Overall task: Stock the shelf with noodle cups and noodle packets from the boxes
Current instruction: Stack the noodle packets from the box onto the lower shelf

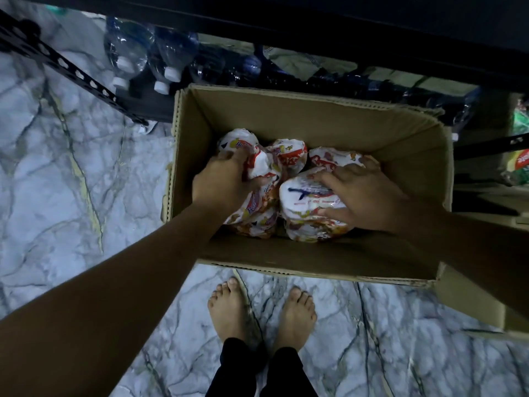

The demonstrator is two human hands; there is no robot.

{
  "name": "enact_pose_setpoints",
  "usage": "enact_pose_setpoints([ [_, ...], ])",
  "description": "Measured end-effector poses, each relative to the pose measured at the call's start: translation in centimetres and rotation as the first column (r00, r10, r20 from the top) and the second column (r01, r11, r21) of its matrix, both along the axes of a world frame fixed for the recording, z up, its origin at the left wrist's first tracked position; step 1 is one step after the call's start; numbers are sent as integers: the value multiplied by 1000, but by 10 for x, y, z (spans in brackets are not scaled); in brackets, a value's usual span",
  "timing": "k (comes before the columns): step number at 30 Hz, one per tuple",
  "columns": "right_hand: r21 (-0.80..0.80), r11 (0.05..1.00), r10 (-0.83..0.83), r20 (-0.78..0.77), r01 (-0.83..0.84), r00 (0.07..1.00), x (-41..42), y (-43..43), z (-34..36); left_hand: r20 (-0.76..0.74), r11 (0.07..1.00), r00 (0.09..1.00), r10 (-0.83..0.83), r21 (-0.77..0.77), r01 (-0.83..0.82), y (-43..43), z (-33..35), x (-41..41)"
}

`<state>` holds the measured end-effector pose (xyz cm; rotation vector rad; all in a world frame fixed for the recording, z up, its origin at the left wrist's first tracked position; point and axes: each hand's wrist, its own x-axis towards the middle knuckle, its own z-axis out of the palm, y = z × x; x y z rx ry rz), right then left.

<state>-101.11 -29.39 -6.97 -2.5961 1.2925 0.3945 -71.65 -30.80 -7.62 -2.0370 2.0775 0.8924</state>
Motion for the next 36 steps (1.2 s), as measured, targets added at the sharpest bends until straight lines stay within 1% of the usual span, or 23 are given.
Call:
enact_pose_setpoints([
  [2,22,997,-71,-83,73,994,-1,13,-16,81,999,996,-33,7,33,8,0,-14],
  [3,74,990,-112,-80,118,990,-1,19,-23,79,998,995,-54,39,51,14,-3,-23],
  [5,207,958,-200,-20,200,980,3,21,-33,42,993,998,-45,115,40,24,-9,-37],
  [7,274,941,-214,36,196,976,9,18,-41,-14,986,1000,-1,165,3,28,-17,-41],
  [11,254,957,-146,5,140,989,11,9,-51,-47,978,997,-53,202,61,25,-32,-33],
  [13,234,966,-106,-21,108,994,7,4,-53,-54,989,997,-63,131,69,27,-30,-29],
  [15,220,972,-80,-39,87,996,5,2,-56,-39,996,995,-90,3,90,33,-24,-23],
  [16,209,974,-82,-37,88,996,5,3,-57,-19,990,991,-135,-46,134,37,-23,-19],
  [17,196,976,-90,-28,94,996,5,4,-58,8,978,980,-200,-61,200,43,-23,-15],
  [19,178,978,-109,5,106,994,5,8,-61,48,949,948,-315,15,315,50,-25,-10],
  [21,174,979,-118,36,110,992,5,12,-64,74,935,934,-350,90,344,48,-30,-11],
  [24,147,982,-127,29,122,991,7,15,-68,132,933,924,-358,95,348,36,-36,-21],
  [27,95,988,-123,-6,123,992,11,15,-73,169,944,929,-328,85,318,29,-45,-28],
  [30,77,990,-115,-26,117,993,13,11,-77,185,955,939,-291,9,295,29,-54,-30],
  [32,92,988,-116,-42,120,992,14,8,-78,203,955,937,-284,-22,295,26,-57,-32],
  [36,174,972,-152,-50,158,987,19,3,-71,210,953,932,-296,-7,304,16,-54,-33],
])
